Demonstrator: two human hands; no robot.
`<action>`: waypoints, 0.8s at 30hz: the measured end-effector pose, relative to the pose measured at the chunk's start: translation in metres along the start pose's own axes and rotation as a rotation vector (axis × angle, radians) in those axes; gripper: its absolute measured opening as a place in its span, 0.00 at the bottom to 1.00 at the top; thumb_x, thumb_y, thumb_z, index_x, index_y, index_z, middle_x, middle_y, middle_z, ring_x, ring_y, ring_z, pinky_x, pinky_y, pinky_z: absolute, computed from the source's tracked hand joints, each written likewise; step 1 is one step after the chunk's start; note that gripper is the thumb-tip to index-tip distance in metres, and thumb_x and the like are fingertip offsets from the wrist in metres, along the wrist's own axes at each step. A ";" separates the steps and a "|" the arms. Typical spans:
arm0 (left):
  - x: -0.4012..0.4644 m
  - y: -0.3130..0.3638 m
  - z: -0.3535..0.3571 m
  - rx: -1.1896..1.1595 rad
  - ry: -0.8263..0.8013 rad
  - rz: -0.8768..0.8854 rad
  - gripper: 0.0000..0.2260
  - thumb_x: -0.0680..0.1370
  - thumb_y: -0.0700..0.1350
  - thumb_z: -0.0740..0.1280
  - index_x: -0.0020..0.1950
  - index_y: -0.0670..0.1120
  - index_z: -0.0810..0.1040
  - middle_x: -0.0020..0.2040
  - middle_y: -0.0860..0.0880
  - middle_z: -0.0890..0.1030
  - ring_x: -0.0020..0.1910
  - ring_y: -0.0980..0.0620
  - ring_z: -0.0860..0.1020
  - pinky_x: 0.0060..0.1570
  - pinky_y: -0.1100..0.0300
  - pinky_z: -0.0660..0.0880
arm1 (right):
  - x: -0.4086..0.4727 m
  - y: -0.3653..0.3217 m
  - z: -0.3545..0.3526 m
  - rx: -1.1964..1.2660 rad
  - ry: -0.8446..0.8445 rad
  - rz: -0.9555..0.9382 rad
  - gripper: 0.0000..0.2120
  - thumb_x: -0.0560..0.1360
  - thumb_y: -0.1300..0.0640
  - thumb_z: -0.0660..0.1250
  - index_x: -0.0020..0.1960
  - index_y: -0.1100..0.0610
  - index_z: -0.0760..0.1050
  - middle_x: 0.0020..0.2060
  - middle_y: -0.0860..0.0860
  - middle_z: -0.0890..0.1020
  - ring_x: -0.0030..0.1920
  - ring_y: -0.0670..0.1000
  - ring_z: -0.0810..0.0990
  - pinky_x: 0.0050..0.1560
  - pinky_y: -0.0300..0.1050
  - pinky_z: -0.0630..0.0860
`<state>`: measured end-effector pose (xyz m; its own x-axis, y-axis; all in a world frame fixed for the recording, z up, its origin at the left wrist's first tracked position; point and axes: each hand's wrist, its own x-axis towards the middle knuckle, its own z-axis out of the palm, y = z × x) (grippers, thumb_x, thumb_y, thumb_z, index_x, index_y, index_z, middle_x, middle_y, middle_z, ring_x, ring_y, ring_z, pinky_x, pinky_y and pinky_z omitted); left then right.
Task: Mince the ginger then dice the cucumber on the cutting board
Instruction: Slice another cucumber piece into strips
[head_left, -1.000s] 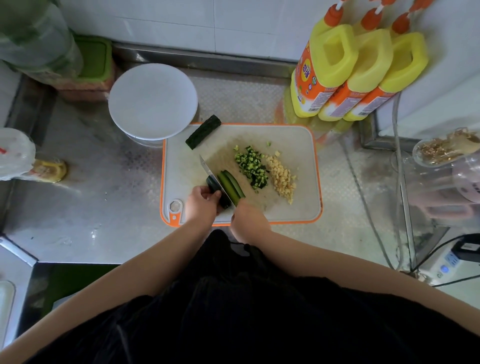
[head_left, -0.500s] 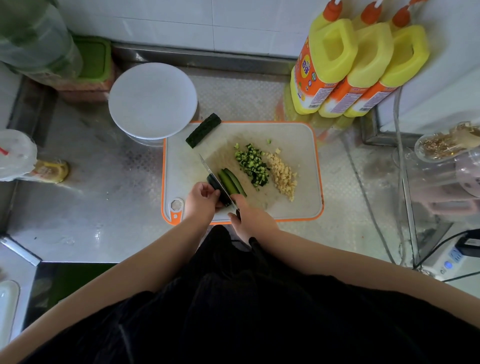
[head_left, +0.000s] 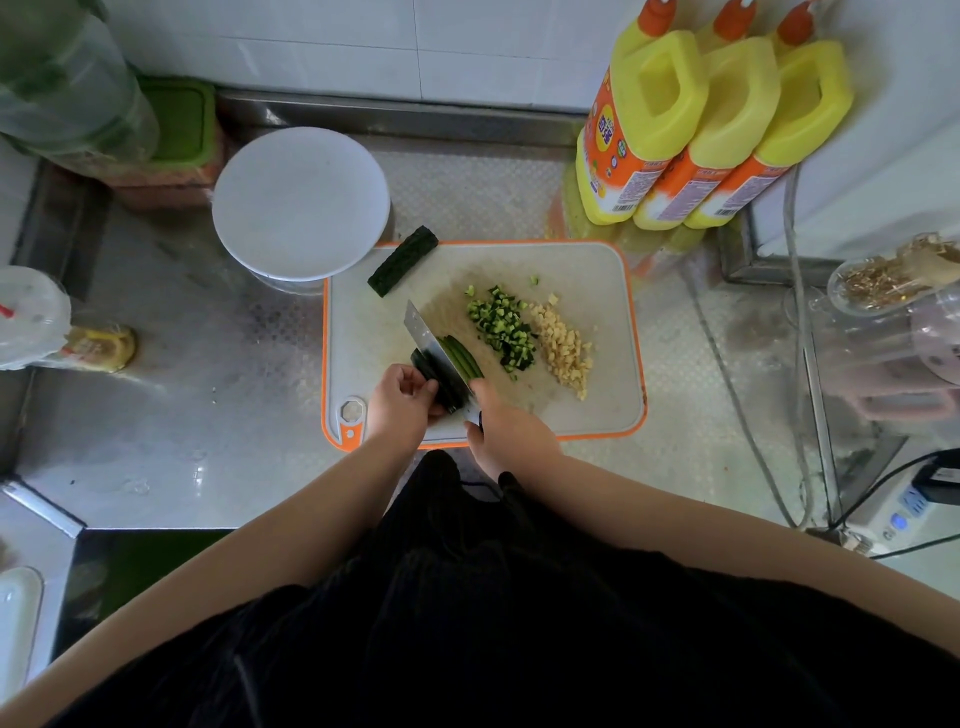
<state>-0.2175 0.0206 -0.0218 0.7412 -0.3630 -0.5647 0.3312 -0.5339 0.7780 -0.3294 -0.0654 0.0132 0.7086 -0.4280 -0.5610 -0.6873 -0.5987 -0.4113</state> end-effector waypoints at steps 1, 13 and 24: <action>0.000 0.000 0.000 0.001 -0.003 0.003 0.08 0.80 0.37 0.65 0.44 0.46 0.70 0.40 0.49 0.77 0.37 0.48 0.81 0.44 0.51 0.82 | 0.000 -0.001 0.000 0.006 -0.009 0.003 0.19 0.80 0.52 0.58 0.69 0.53 0.58 0.37 0.54 0.79 0.37 0.57 0.79 0.37 0.51 0.77; 0.002 -0.002 0.000 -0.006 -0.007 -0.009 0.07 0.80 0.37 0.65 0.45 0.45 0.70 0.42 0.48 0.78 0.37 0.49 0.82 0.42 0.55 0.81 | 0.001 -0.003 -0.011 0.067 0.036 0.077 0.18 0.81 0.53 0.55 0.33 0.53 0.60 0.29 0.49 0.67 0.37 0.54 0.71 0.36 0.45 0.63; 0.001 0.000 0.001 0.014 0.009 0.007 0.05 0.80 0.37 0.65 0.47 0.44 0.71 0.41 0.47 0.78 0.38 0.46 0.82 0.38 0.59 0.80 | -0.007 -0.014 -0.015 0.021 0.038 -0.002 0.18 0.81 0.55 0.55 0.33 0.53 0.56 0.29 0.49 0.65 0.36 0.55 0.69 0.36 0.46 0.61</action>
<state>-0.2172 0.0198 -0.0230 0.7486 -0.3597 -0.5569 0.3181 -0.5421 0.7778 -0.3224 -0.0643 0.0337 0.7151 -0.4528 -0.5326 -0.6890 -0.5854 -0.4274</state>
